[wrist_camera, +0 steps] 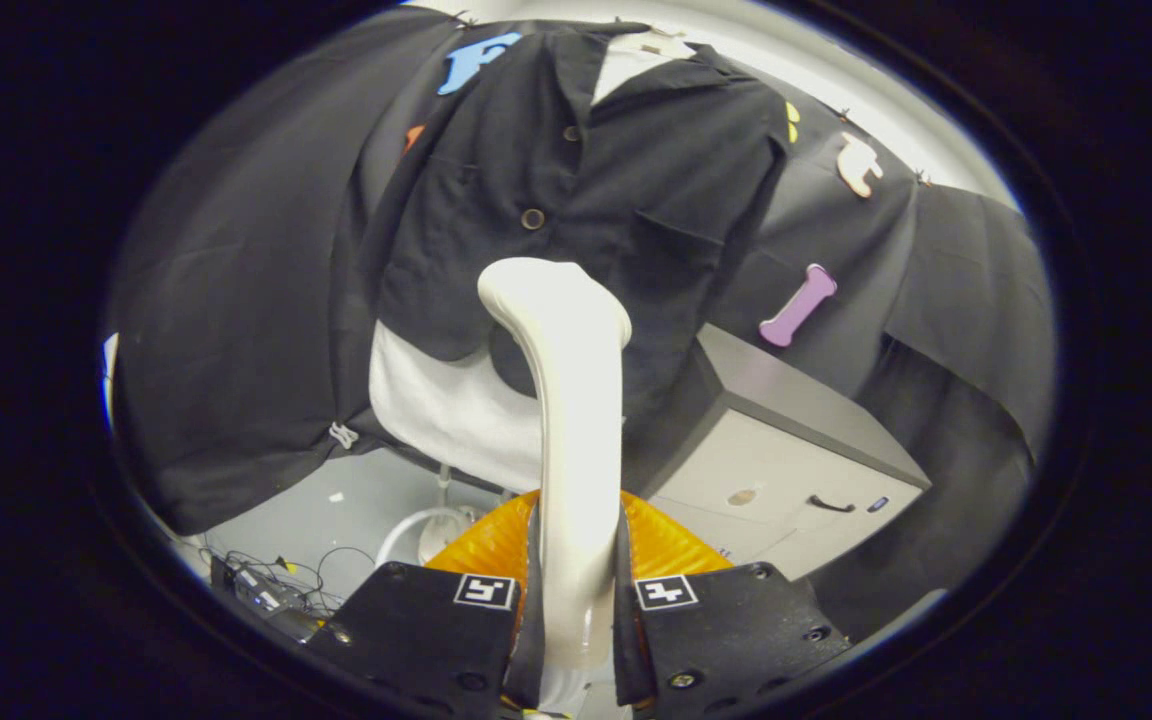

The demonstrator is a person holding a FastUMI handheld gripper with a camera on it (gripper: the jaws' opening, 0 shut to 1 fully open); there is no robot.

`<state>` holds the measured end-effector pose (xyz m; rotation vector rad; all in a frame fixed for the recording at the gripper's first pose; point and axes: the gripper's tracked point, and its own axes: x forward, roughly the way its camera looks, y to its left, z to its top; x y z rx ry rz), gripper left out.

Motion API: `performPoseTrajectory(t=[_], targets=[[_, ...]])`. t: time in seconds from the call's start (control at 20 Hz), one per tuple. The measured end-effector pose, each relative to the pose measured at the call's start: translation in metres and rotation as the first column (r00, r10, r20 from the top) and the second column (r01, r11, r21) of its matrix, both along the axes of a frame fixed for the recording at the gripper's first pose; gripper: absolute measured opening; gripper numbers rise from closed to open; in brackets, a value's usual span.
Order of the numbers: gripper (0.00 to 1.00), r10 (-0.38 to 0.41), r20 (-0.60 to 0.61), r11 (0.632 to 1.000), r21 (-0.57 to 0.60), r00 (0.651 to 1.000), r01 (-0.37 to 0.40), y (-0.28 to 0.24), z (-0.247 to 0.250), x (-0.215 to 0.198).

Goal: Iron the clothes twice with a garment steamer, once on the left side and once on the right side.

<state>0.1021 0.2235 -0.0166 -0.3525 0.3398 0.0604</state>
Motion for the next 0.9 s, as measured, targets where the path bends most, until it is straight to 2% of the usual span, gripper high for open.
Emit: performPoseTrajectory(t=[0.45,0.9], targets=[[0.30,-0.116,0.000,0.991,0.061,0.993,0.116,-0.108,0.011,-0.038],[0.30,-0.144,-0.019,0.980,0.133,0.989,0.146,-0.200,0.001,-0.118]])
